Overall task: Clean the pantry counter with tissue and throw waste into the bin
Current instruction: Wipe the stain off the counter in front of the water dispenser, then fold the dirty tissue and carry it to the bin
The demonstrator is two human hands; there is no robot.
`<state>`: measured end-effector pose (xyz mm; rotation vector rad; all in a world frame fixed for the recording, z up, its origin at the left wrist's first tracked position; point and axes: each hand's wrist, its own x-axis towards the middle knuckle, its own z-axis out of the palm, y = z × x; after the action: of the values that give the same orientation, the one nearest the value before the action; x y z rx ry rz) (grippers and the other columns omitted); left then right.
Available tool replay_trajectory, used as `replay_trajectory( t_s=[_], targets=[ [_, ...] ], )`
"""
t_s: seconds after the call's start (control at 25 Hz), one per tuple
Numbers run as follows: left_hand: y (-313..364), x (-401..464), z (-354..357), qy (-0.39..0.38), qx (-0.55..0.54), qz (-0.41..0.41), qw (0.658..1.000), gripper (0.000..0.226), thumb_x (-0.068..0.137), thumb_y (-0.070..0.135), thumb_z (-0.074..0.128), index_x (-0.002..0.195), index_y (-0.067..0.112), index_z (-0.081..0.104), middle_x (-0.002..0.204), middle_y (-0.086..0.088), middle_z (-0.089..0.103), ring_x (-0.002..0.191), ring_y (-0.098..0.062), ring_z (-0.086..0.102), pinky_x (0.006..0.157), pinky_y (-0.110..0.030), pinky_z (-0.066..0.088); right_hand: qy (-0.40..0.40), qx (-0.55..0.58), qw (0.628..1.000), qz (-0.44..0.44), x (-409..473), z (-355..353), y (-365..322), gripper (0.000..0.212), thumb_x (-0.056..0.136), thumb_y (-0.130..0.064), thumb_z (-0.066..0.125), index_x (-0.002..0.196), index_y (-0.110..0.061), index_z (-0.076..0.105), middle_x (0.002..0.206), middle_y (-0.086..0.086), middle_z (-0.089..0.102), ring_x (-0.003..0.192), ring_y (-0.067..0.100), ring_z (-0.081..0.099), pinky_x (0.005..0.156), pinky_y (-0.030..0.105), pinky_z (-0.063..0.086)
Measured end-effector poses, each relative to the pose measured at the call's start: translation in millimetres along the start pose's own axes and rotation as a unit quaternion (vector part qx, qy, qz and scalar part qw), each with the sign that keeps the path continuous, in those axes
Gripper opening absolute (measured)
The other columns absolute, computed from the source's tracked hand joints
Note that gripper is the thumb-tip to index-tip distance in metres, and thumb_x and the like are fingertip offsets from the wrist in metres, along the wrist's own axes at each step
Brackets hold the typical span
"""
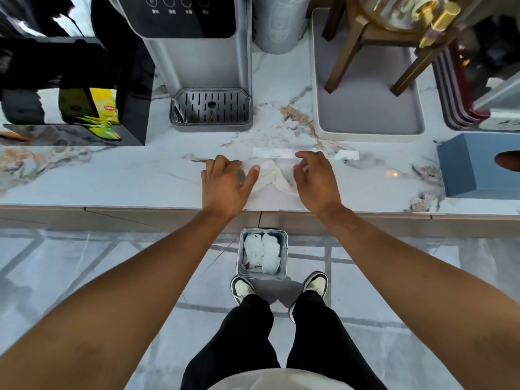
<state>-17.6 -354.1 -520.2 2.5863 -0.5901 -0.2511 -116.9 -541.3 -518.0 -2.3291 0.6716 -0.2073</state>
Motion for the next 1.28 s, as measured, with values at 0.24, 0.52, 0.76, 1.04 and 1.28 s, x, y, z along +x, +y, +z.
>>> replay_trajectory(
  t_s=[0.24, 0.52, 0.76, 1.04, 1.28],
  targets=[
    [14, -7, 15, 0.004, -0.014, -0.075, 0.997, 0.046, 0.085, 0.047, 0.069, 0.114, 0.011, 0.066, 0.122, -0.016, 0.054, 0.12, -0.037, 0.044, 0.1, -0.047, 0.041, -0.063, -0.109, 0.992, 0.031, -7, -2, 12, 0.049, 0.093, -0.033, 0.061, 0.136, -0.012, 0.052, 0.127, 0.017, 0.047, 0.118, 0.034, 0.045, 0.105, 0.042, 0.039],
    [12, -5, 15, 0.014, -0.092, -0.11, 0.99, 0.018, 0.085, 0.022, 0.07, 0.095, 0.007, 0.069, 0.111, -0.016, 0.06, 0.118, -0.035, 0.047, 0.091, -0.039, 0.043, -0.067, -0.049, 0.994, 0.073, -1, -5, 11, 0.023, 0.085, -0.028, 0.068, 0.103, -0.016, 0.064, 0.109, 0.005, 0.048, 0.108, 0.026, 0.048, 0.096, 0.035, 0.044],
    [8, -8, -1, 0.02, -0.22, -0.175, 0.96, 0.014, 0.081, 0.012, 0.074, 0.086, 0.016, 0.061, 0.073, 0.007, 0.061, 0.072, -0.014, 0.06, 0.065, -0.024, 0.047, -0.067, 0.013, 0.99, 0.123, 3, -14, 11, 0.01, 0.081, -0.028, 0.072, 0.083, -0.022, 0.064, 0.077, -0.008, 0.062, 0.086, 0.018, 0.06, 0.071, 0.025, 0.042],
    [5, -3, -27, -0.068, -0.425, -0.312, 0.847, 0.017, 0.08, -0.004, 0.073, 0.087, 0.011, 0.075, 0.097, -0.01, 0.075, 0.086, -0.022, 0.068, 0.083, -0.031, 0.058, -0.06, 0.22, 0.95, 0.212, -3, -31, 8, 0.026, 0.077, -0.018, 0.081, 0.101, -0.011, 0.073, 0.089, 0.008, 0.076, 0.077, 0.02, 0.071, 0.073, 0.034, 0.058],
    [6, -16, -47, -0.132, -0.524, -0.322, 0.777, 0.017, 0.079, -0.013, 0.054, 0.072, 0.001, 0.059, 0.09, -0.016, 0.059, 0.087, -0.033, 0.061, 0.071, -0.037, 0.057, -0.07, 0.332, 0.896, 0.287, -20, -34, -6, 0.025, 0.073, -0.013, 0.086, 0.094, -0.007, 0.075, 0.085, 0.004, 0.069, 0.063, 0.011, 0.062, 0.058, 0.022, 0.054]
  ],
)
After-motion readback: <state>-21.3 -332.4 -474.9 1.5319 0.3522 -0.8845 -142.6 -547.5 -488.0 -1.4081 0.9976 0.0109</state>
